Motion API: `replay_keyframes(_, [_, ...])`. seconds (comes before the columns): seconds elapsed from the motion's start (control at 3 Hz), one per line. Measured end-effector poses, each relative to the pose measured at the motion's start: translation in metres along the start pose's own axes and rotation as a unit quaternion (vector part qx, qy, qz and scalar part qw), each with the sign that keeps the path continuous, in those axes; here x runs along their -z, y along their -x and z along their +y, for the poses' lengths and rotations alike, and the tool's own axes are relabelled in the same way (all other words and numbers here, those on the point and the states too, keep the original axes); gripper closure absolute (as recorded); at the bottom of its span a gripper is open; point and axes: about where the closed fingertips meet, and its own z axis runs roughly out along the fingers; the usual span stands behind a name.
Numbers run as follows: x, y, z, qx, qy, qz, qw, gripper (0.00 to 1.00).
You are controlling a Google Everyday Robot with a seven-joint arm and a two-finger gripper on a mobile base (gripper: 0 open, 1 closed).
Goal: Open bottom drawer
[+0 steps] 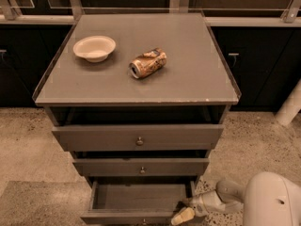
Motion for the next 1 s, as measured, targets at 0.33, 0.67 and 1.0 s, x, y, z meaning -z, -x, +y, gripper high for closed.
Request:
replay_keyframes(0.33, [0.023,-0.006,0.027,-0.017,0.016,-0.026,0.9994,0.0])
replay_keyframes(0.67, [0.055,-0.005,0.056,-0.025,0.028,-0.067,0.997,0.0])
replay_keyframes(1.0, [0.097,0.001,0.072,-0.022,-0.001,-0.112,0.9935,0.0])
